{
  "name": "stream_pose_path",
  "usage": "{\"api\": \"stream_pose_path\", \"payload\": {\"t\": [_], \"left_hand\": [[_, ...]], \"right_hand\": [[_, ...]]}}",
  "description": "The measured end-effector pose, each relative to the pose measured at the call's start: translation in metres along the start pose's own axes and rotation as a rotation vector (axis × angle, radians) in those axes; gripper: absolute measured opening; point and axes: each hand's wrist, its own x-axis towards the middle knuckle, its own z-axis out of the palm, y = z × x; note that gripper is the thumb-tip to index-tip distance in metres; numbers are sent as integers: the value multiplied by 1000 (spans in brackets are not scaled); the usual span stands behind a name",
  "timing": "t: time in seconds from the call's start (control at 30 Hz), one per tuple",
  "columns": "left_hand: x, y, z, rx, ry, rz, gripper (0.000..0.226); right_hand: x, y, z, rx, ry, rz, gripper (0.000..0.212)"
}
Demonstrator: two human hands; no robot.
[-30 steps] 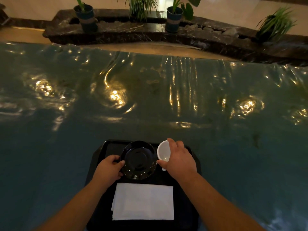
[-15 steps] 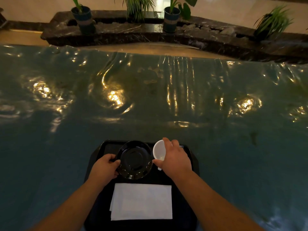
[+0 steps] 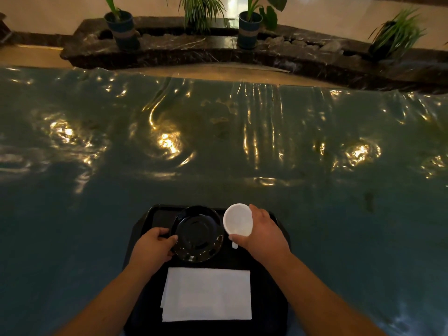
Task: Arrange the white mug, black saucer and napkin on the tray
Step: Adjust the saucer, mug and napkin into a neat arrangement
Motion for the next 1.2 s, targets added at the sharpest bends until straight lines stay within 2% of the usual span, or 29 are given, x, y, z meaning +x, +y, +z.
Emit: {"api": "stream_pose_path", "payload": {"t": [0.2, 0.4, 0.47, 0.53, 0.6, 0.67, 0.77, 0.9, 0.97, 1.07, 1.13, 1.2], "left_hand": [[4, -4, -3, -34, -10, -35, 15], [8, -4, -2, -1, -18, -26, 14], [4, -4, -3, 79, 26, 0, 16], [-4, -3, -6, 250, 116, 73, 22], [-18, -3, -9, 395, 162, 181, 23], [-34, -7, -10, 457, 124, 303, 19], [-52, -21, -11, 589, 42, 480, 19], [-57, -39, -17, 661, -60, 542, 17], [-53, -49, -15, 704, -108, 561, 28], [-48, -59, -12, 815, -97, 600, 47], [-45, -65, -9, 906, 16, 756, 45], [-46, -73, -7, 925, 48, 941, 37]], "right_hand": [[-4, 5, 3, 27, 27, -28, 104], [-2, 6, 5, 5, 30, -27, 104], [-6, 5, 5, -11, 41, -42, 106], [-17, 7, 6, -16, 89, -91, 106], [-33, 11, 8, -40, 168, -176, 96], [-50, 21, 14, -70, 226, -289, 76], [-72, 37, 26, -118, 203, -388, 53], [-85, 44, 36, -170, 12, -333, 63], [-84, 46, 38, -206, -100, -285, 66], [-80, 48, 45, -230, -155, -253, 70], [-81, 52, 50, -294, -114, -289, 65], [-85, 57, 57, -321, -63, -382, 58]]}}
